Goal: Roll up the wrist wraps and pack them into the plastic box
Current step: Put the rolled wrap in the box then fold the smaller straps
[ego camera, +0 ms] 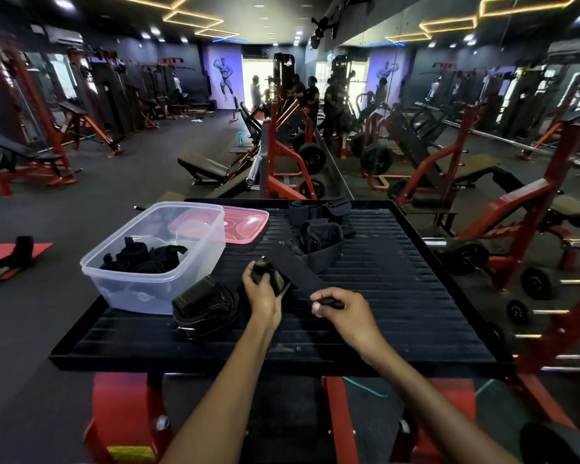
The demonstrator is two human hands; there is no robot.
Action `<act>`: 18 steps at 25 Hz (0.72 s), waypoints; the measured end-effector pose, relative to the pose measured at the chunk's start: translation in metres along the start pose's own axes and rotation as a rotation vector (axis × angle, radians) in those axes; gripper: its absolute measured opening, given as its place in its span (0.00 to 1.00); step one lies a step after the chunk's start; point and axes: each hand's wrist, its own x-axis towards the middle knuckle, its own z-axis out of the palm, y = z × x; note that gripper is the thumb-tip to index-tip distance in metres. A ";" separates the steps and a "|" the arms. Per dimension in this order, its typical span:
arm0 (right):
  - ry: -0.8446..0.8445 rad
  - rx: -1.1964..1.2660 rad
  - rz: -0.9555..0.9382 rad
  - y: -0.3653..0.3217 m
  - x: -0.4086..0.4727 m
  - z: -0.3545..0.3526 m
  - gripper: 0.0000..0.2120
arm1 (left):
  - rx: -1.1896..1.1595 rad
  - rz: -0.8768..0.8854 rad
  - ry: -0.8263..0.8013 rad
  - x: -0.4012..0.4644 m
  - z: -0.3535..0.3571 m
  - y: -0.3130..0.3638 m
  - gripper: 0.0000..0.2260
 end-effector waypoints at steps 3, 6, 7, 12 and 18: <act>-0.029 0.189 0.147 0.009 0.001 0.001 0.05 | -0.115 -0.138 -0.078 -0.004 -0.001 0.003 0.08; -0.036 0.263 0.177 0.015 0.002 -0.002 0.07 | -0.038 -0.133 -0.096 -0.002 -0.003 0.002 0.07; -0.051 0.261 0.178 0.016 0.002 -0.003 0.08 | -0.015 -0.128 -0.103 -0.001 -0.004 0.000 0.06; -0.044 0.139 0.165 0.021 0.018 -0.005 0.07 | 0.082 -0.227 -0.074 -0.003 0.000 -0.003 0.06; 0.115 -0.076 0.034 0.015 0.045 0.012 0.06 | 0.115 -0.248 -0.159 -0.001 -0.003 -0.004 0.08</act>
